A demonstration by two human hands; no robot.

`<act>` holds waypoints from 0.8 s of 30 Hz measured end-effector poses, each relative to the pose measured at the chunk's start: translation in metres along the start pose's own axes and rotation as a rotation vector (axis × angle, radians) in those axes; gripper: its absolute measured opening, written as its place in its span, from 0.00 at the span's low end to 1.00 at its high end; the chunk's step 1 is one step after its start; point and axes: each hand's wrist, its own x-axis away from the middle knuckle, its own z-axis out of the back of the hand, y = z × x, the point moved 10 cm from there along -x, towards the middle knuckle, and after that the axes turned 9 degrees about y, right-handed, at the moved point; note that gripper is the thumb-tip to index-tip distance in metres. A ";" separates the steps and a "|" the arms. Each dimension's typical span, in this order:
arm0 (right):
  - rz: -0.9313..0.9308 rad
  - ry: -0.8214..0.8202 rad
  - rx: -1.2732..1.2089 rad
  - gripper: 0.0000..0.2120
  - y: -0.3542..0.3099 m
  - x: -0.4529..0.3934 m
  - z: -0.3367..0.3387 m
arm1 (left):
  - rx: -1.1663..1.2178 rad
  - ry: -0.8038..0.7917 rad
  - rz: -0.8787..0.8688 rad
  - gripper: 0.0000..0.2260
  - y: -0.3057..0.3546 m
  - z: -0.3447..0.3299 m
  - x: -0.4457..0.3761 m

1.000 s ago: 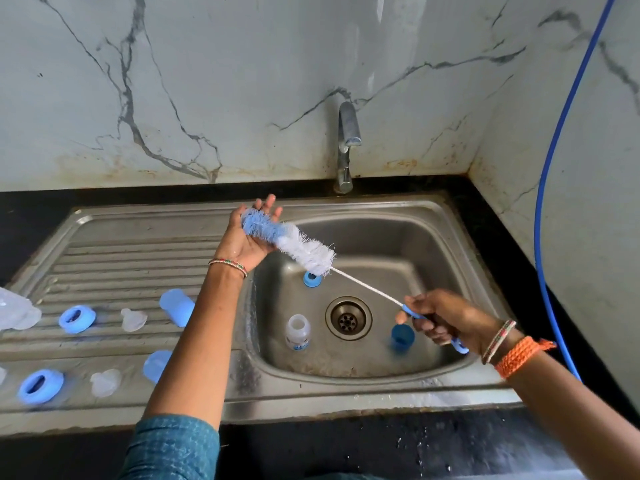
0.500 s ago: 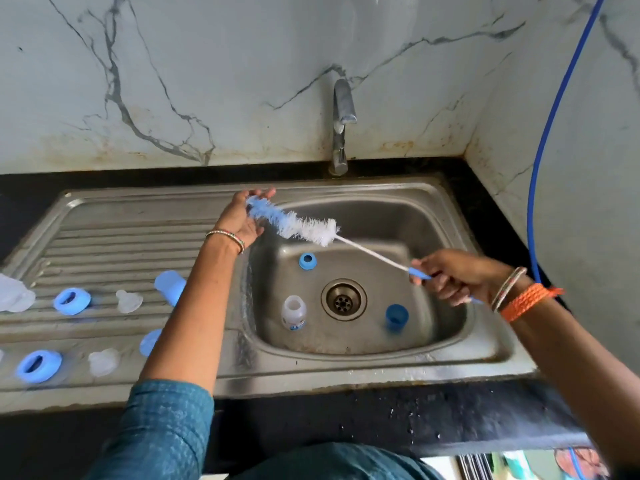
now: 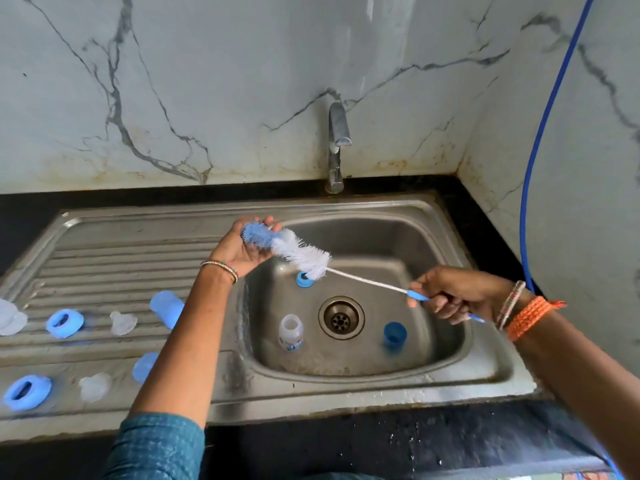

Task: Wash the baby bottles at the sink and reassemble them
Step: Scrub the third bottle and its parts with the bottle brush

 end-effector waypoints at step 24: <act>0.575 0.682 0.829 0.08 -0.053 0.029 0.022 | -0.151 0.303 0.049 0.13 -0.018 0.028 -0.008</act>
